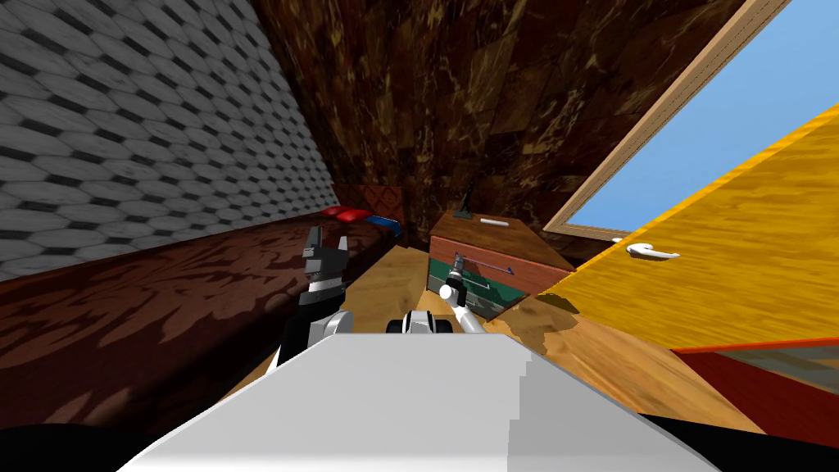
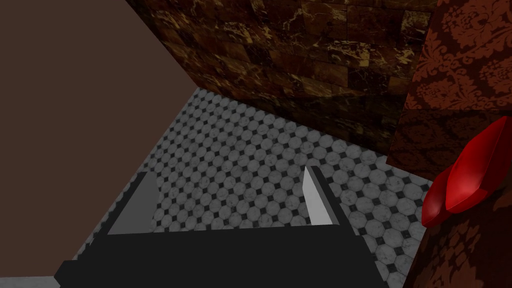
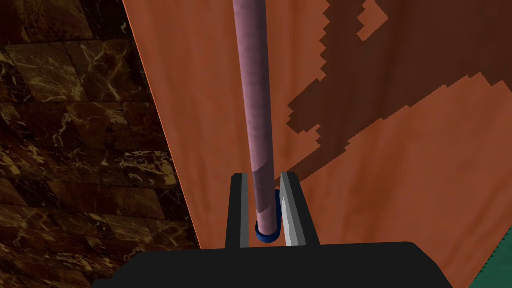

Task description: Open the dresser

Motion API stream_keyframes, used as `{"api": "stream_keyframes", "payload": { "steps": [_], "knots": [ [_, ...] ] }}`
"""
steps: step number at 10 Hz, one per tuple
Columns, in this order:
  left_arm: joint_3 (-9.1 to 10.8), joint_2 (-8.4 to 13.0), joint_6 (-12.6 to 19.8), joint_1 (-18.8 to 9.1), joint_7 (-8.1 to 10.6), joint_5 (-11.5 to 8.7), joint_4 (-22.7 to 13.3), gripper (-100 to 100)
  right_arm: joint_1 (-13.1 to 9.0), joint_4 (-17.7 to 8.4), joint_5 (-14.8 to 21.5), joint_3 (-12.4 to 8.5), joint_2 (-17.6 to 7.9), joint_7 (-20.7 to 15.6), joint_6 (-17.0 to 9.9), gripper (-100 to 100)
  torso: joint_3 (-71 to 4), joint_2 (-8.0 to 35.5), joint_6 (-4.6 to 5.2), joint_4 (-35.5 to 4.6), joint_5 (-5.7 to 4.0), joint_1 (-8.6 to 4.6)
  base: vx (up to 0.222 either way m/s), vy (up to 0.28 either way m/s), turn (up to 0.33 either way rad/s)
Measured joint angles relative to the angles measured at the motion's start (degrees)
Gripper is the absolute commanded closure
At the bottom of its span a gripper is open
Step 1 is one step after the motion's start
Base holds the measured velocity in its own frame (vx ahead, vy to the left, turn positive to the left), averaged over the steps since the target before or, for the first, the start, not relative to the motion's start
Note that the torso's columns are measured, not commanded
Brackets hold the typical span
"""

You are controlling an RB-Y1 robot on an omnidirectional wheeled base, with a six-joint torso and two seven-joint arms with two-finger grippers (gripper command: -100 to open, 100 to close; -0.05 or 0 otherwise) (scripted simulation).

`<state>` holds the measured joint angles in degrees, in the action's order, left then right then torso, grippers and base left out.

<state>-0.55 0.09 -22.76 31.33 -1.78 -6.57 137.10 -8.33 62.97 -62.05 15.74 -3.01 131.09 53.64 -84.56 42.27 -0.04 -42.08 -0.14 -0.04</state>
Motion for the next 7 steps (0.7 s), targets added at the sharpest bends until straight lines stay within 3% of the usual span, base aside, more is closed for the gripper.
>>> {"api": "stream_keyframes", "payload": {
  "steps": [7],
  "knots": [
    [0.0,0.0,0.0,0.0,0.0,0.0,0.0,0,0.41,0.39,0.41,0.58,1.37,-1.25,-0.13,100,-0.08,-0.12,0.0,0.03,0.01,-0.04,-0.142,0.063,-0.012]
  ]
}}
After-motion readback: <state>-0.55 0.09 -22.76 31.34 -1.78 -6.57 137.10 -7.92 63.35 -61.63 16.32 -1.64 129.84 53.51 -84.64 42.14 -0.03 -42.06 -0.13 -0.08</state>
